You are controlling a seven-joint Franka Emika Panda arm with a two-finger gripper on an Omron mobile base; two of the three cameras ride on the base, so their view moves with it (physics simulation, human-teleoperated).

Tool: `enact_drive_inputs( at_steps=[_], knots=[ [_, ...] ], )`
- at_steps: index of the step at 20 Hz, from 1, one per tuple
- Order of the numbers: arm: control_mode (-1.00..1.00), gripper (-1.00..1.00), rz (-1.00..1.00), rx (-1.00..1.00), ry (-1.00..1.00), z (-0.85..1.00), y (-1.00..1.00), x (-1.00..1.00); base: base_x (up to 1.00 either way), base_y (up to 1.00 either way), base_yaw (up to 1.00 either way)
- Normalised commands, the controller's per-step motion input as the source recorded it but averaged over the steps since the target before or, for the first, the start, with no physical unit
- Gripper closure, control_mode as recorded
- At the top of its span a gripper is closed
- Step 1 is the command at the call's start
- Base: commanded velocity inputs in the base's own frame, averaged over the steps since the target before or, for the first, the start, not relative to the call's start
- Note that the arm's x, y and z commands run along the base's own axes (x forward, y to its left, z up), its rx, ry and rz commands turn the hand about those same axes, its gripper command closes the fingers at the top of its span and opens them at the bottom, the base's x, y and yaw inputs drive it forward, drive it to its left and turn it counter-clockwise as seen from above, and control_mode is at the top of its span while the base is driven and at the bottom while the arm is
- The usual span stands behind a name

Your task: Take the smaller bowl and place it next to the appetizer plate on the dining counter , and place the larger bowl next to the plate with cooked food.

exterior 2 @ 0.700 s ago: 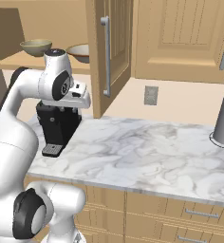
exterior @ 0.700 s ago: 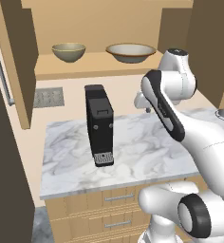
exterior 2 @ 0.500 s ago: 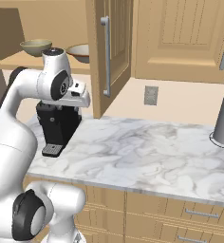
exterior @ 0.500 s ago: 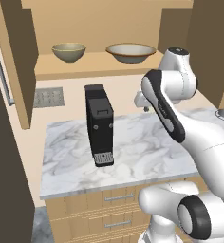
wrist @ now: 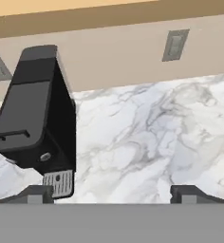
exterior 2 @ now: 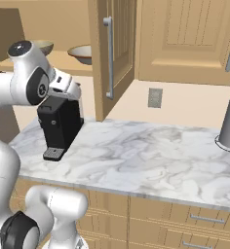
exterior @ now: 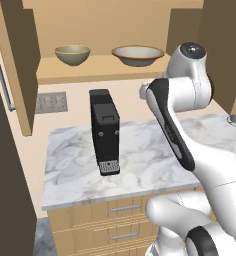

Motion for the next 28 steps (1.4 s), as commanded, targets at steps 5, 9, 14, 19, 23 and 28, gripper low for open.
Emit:
enact_drive_inputs(
  at_steps=[5, 9, 14, 19, 23, 28],
  knots=[
    [-1.0, -1.0, -0.23, 0.17, -0.26, 0.91, 0.08, -0.11, 0.0, 0.0, 0.0],
    [-1.0, -1.0, -0.07, 0.26, -0.16, 0.67, -0.04, -0.01, 0.0, 0.0, 0.0],
    [-1.0, -1.0, 0.0, 0.13, -0.08, 0.04, -0.02, 0.16, 0.0, 0.0, 0.0],
    [-1.0, -1.0, 0.0, 0.0, -0.22, 0.0, -0.02, 0.25, 0.0, 0.0, 0.0],
    [-1.0, -1.0, 0.0, 0.0, -0.11, 0.04, 0.03, 0.2, 0.0, 0.0, 0.0],
    [-1.0, -1.0, 0.0, 0.0, -0.07, 0.17, 0.0, 0.2, 0.0, 0.0, 0.0]
  ],
)
